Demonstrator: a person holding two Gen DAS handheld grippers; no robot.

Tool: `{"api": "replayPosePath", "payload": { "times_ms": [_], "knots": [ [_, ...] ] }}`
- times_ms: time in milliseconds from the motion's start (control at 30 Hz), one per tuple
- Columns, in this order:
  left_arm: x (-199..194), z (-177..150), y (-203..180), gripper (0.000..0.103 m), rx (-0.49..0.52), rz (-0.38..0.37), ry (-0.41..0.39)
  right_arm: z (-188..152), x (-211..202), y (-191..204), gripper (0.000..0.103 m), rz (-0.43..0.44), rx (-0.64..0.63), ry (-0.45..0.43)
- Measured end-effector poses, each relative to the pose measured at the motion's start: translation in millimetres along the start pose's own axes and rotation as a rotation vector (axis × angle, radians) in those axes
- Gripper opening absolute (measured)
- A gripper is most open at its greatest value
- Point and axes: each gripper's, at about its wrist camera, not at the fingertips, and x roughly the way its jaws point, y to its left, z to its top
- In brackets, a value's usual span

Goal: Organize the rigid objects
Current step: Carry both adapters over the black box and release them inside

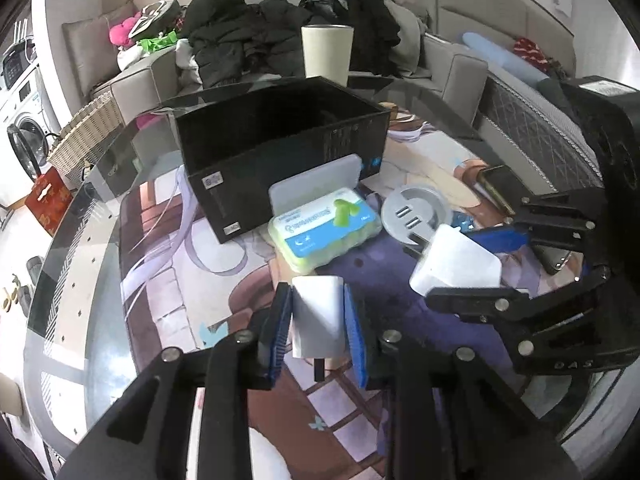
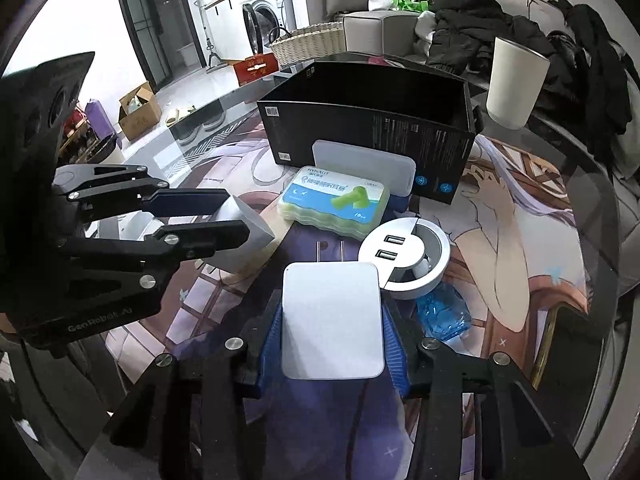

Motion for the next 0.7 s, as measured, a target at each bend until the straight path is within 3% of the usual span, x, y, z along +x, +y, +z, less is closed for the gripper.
{"api": "replayPosePath", "payload": {
  "times_ms": [233, 500, 700],
  "knots": [
    [16.0, -9.3, -0.9, 0.026, 0.010, 0.026, 0.070, -5.6, 12.6, 2.4, 0.045, 0.012, 0.000, 0.043],
    [19.5, -12.2, 1.5, 0.025, 0.000, 0.021, 0.094, -5.0, 14.6, 5.3, 0.045, 0.017, -0.009, 0.047],
    [5.2, -8.1, 0.6, 0.024, 0.003, 0.023, 0.027, -3.2, 9.4, 4.9, 0.045, 0.006, -0.007, 0.018]
  ]
}}
